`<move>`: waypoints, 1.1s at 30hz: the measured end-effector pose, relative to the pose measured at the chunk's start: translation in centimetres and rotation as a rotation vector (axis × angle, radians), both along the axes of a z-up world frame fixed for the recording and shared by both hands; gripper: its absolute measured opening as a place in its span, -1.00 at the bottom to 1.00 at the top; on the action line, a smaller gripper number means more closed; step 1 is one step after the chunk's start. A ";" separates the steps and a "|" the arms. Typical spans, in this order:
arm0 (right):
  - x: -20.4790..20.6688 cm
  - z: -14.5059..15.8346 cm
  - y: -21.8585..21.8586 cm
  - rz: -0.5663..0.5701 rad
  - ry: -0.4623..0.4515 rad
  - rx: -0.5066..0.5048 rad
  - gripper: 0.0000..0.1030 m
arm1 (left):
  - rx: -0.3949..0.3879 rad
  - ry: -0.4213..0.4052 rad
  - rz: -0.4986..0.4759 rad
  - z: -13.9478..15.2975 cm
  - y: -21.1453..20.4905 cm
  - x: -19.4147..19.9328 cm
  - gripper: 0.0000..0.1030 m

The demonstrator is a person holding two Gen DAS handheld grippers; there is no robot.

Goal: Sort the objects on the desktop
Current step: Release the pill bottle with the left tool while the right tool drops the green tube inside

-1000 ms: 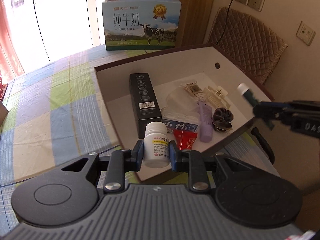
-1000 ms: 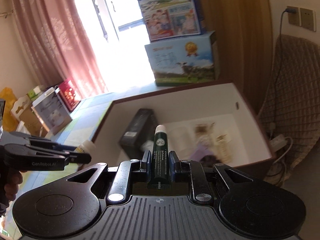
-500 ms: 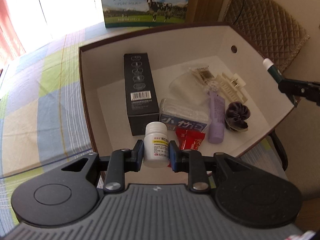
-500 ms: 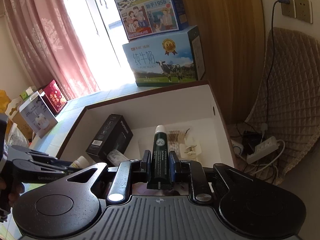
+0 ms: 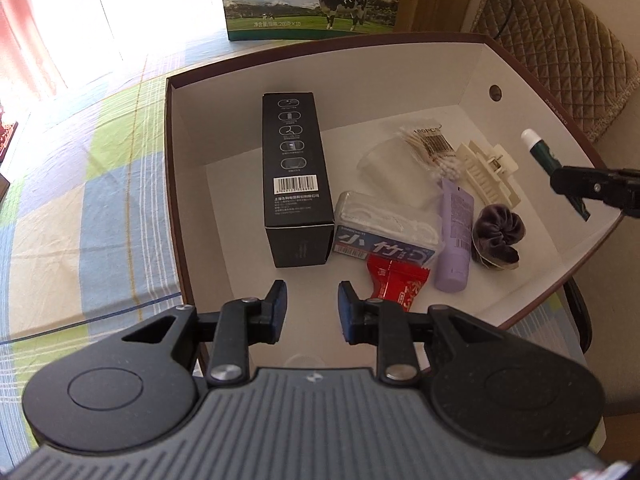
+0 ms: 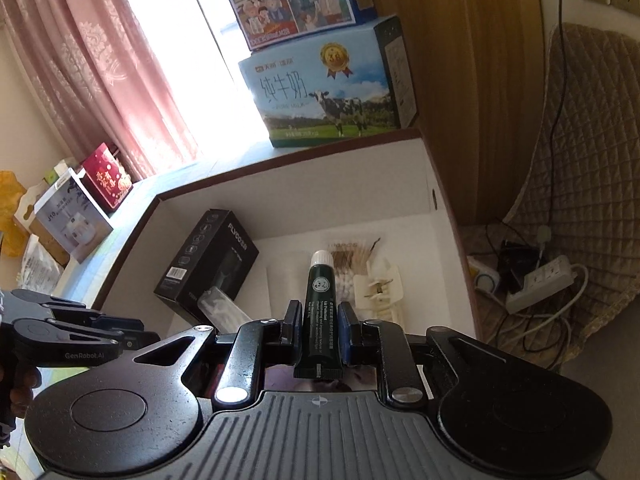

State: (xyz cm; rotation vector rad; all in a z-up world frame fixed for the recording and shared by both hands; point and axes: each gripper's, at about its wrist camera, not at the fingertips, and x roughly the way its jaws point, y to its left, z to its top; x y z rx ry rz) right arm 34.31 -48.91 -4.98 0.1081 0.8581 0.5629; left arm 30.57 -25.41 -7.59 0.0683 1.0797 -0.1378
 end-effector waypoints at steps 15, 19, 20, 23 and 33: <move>2.3 -2.7 3.4 0.003 0.050 -0.001 -0.70 | 0.015 -0.034 0.060 1.5 -0.9 1.4 0.30; 3.0 -2.7 3.6 -0.018 0.045 0.014 -0.69 | 0.001 -0.043 0.071 2.0 -1.0 1.3 0.37; 3.2 -2.6 3.5 -0.017 0.052 0.023 -0.68 | 0.001 -0.044 0.073 2.0 -1.0 1.3 0.41; 3.0 -2.3 3.1 0.002 0.062 0.030 -0.37 | 0.000 -0.056 0.073 2.4 -1.1 0.8 0.51; 0.2 -0.9 2.4 0.091 0.011 -0.064 0.81 | -0.003 -0.095 0.115 3.5 -1.2 -0.7 0.84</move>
